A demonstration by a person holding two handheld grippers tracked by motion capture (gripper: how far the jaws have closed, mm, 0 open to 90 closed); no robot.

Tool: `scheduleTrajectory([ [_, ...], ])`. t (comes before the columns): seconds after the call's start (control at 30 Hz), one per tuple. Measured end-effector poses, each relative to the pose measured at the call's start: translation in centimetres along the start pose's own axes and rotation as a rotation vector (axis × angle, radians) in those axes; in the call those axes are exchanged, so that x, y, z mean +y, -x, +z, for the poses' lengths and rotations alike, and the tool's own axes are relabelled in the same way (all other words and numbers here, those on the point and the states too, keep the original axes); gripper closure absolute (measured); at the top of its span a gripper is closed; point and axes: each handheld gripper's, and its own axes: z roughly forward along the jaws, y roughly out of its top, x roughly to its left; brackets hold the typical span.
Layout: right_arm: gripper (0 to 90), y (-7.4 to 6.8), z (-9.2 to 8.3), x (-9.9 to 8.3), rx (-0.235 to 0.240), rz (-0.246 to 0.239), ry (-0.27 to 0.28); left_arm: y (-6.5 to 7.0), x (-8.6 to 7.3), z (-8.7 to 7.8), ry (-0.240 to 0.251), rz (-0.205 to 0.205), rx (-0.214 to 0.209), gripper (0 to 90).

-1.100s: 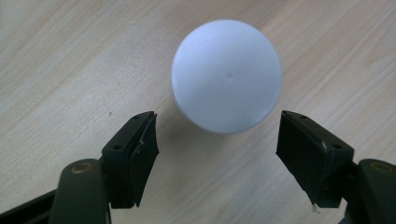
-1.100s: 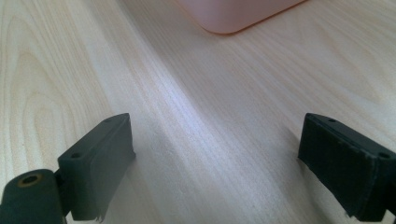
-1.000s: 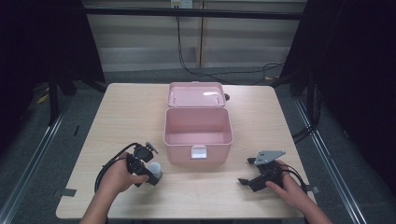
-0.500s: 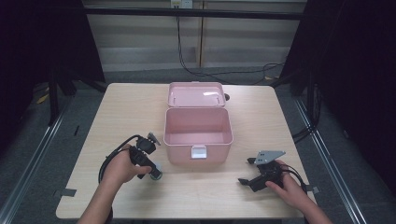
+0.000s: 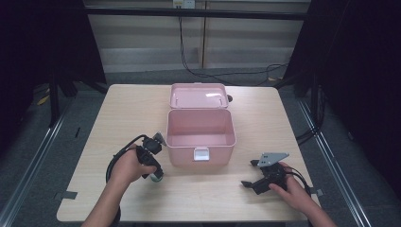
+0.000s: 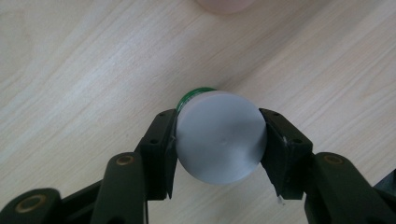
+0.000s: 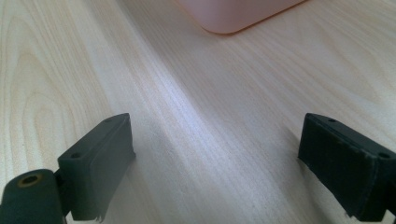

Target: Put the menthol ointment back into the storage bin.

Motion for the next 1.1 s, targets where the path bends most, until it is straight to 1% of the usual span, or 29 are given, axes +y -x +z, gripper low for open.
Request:
scheduleTrajectory([
  [0.03, 9.6, 0.0, 0.0, 0.0, 0.000, 0.000, 0.000, 0.0, 0.0, 0.0, 0.000, 0.000, 0.000, 49.9],
  [0.1, 9.6, 0.0, 0.0, 0.0, 0.000, 0.000, 0.000, 0.0, 0.0, -0.3, -0.015, -0.001, 0.017, 50.0],
  [0.13, 9.5, 0.0, 0.0, 0.0, 0.000, 0.000, 0.000, 0.0, 0.0, -0.4, -0.018, -0.009, 0.009, 50.0],
  [0.2, 9.5, 0.0, 0.0, 0.0, 0.000, 0.000, 0.000, 0.0, 0.0, -0.9, -0.018, -0.010, -0.003, 50.0],
  [0.27, 9.6, 0.0, 0.0, 0.0, 0.000, 0.000, 0.000, 0.0, 0.0, -1.5, -0.021, -0.015, -0.011, 50.0],
  [0.3, 9.6, 0.0, 0.0, 0.0, 0.000, 0.000, 0.000, 0.0, 0.0, -1.5, -0.021, -0.015, -0.011, 50.0],
  [0.33, 9.5, 0.0, 0.0, 0.0, 0.000, 0.000, 0.000, 0.0, 0.1, -2.1, -0.019, -0.020, -0.020, 50.0],
  [0.4, 9.5, 0.0, 0.0, 0.0, 0.000, 0.000, 0.000, 0.0, 0.1, -2.5, -0.019, -0.020, -0.020, 50.1],
  [0.47, 9.6, 0.0, 0.0, 0.0, 0.000, 0.000, 0.000, 0.1, 0.2, -3.4, -0.019, -0.020, -0.028, 50.0],
  [0.57, 9.6, 0.0, 0.0, 0.0, 0.000, 0.000, 0.000, 0.2, 0.5, -4.2, -0.022, -0.018, -0.031, 50.1],
  [0.6, 9.6, 0.0, 0.0, 0.0, 0.000, 0.000, 0.000, 0.2, 0.5, -4.2, -0.022, -0.018, -0.031, 50.1],
  [0.67, 9.6, 0.0, 0.0, 0.0, 0.000, 0.003, 0.001, 0.4, 0.8, -5.1, -0.022, -0.017, -0.038, 50.1],
  [0.7, 9.6, 0.0, 0.0, 0.0, 0.000, 0.003, 0.001, 0.4, 0.8, -5.1, -0.022, -0.017, -0.038, 50.1],
  [0.77, 9.5, 0.0, 0.0, 0.0, -0.002, 0.000, 0.003, 0.6, 1.1, -5.9, -0.022, -0.009, -0.038, 50.1],
  [0.87, 9.5, 0.0, 0.0, 0.0, -0.002, -0.001, 0.003, 0.7, 1.3, -6.4, -0.022, -0.010, -0.040, 50.1],
  [0.9, 9.5, 0.0, 0.0, 0.0, -0.002, -0.001, 0.003, 0.8, 1.5, -6.9, -0.030, -0.008, -0.039, 50.1],
  [0.97, 9.6, 0.0, 0.0, 0.0, -0.002, 0.000, 0.003, 0.8, 1.6, -7.1, -0.028, -0.006, -0.038, 50.1],
  [1.0, 9.6, 0.0, 0.0, 0.0, -0.002, 0.000, 0.003, 0.9, 1.7, -7.5, -0.029, -0.007, -0.033, 50.1],
  [1.1, 9.5, 0.0, 0.0, 0.0, -0.002, 0.000, 0.003, 1.0, 1.8, -7.8, -0.032, -0.001, -0.034, 50.1],
])
